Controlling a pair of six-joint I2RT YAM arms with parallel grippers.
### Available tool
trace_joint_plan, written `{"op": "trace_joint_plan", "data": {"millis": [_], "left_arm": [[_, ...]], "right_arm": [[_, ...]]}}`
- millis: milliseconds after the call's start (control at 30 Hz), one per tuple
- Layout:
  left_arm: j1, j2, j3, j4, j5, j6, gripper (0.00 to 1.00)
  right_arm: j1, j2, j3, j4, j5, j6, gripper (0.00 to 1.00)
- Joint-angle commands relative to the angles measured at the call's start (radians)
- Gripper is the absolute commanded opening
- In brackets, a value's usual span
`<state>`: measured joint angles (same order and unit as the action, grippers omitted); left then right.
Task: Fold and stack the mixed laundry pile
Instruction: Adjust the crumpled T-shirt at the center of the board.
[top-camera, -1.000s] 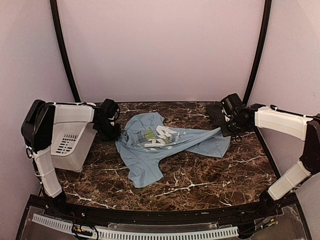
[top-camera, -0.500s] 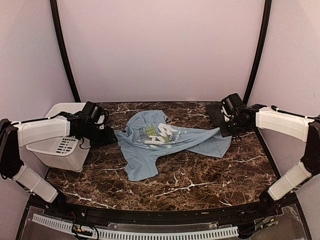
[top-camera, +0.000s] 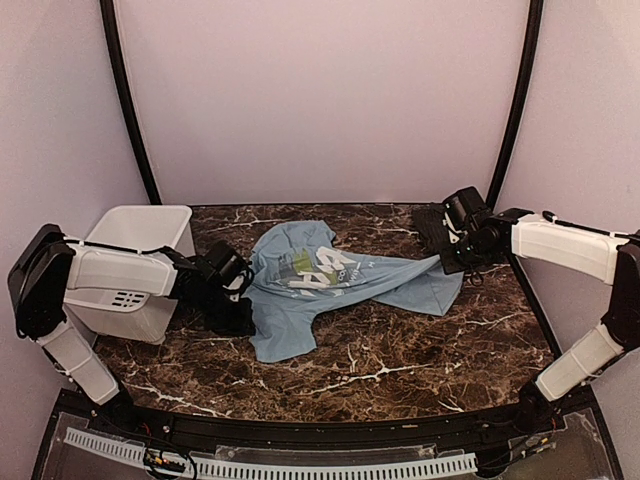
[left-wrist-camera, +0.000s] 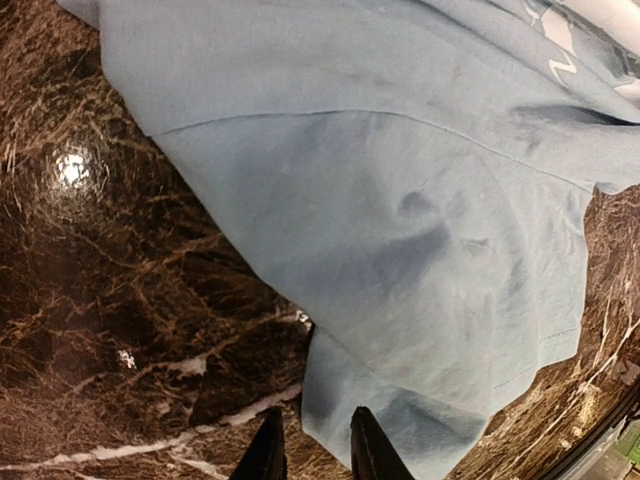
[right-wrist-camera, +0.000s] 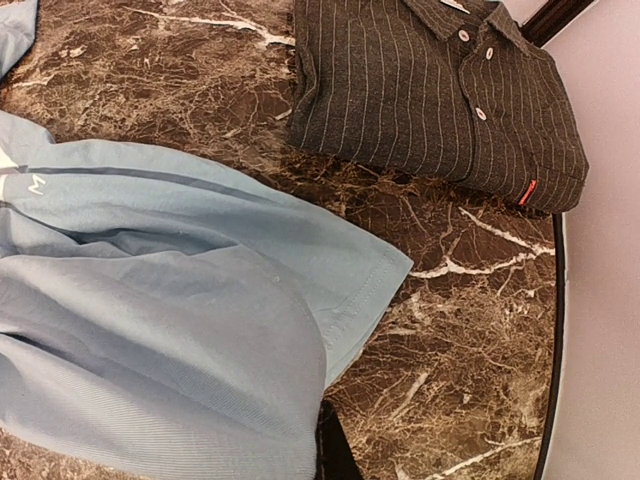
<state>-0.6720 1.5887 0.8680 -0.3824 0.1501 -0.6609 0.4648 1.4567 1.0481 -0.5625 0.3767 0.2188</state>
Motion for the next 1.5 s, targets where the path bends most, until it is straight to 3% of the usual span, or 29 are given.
{"op": "trace_joint_plan", "data": {"millis": [0, 333, 467, 533, 700, 833, 1100, 1133, 1233, 1300, 1467], "left_arm": [[-0.018, 0.044, 0.014, -0.007, 0.011, -0.001, 0.23], [-0.09, 0.148, 0.06, -0.108, -0.066, 0.04, 0.26], [-0.115, 0.139, 0.062, -0.177, -0.114, 0.046, 0.06], [-0.115, 0.088, 0.046, -0.218, -0.135, 0.032, 0.0], [-0.115, -0.209, 0.0, -0.346, -0.193, -0.039, 0.0], [-0.115, -0.322, -0.058, -0.376, -0.108, -0.059, 0.0], [-0.115, -0.256, -0.141, -0.219, 0.119, -0.006, 0.0], [-0.115, -0.252, -0.14, -0.228, 0.123, -0.004, 0.02], [-0.113, -0.279, -0.128, -0.26, 0.051, -0.039, 0.36], [-0.095, -0.319, -0.132, -0.257, 0.007, -0.079, 0.44], [-0.021, -0.366, -0.169, -0.162, 0.019, -0.146, 0.41]], "right_arm": [[0.004, -0.006, 0.013, 0.011, 0.018, 0.002, 0.0], [0.005, -0.013, 0.002, 0.011, 0.025, 0.008, 0.0], [0.005, -0.02, 0.003, 0.011, 0.03, 0.007, 0.0], [0.005, -0.025, 0.004, 0.009, 0.034, 0.006, 0.0], [-0.002, -0.039, -0.002, 0.006, 0.045, 0.008, 0.0], [-0.006, -0.039, -0.008, 0.01, 0.038, 0.009, 0.0], [-0.007, -0.042, -0.005, 0.006, 0.032, 0.008, 0.0], [-0.007, -0.044, -0.004, 0.005, 0.034, 0.008, 0.0], [-0.006, -0.044, -0.005, 0.005, 0.034, 0.008, 0.0], [-0.007, -0.043, -0.006, 0.005, 0.033, 0.008, 0.0], [-0.006, -0.041, -0.005, 0.006, 0.027, 0.007, 0.0]]}}
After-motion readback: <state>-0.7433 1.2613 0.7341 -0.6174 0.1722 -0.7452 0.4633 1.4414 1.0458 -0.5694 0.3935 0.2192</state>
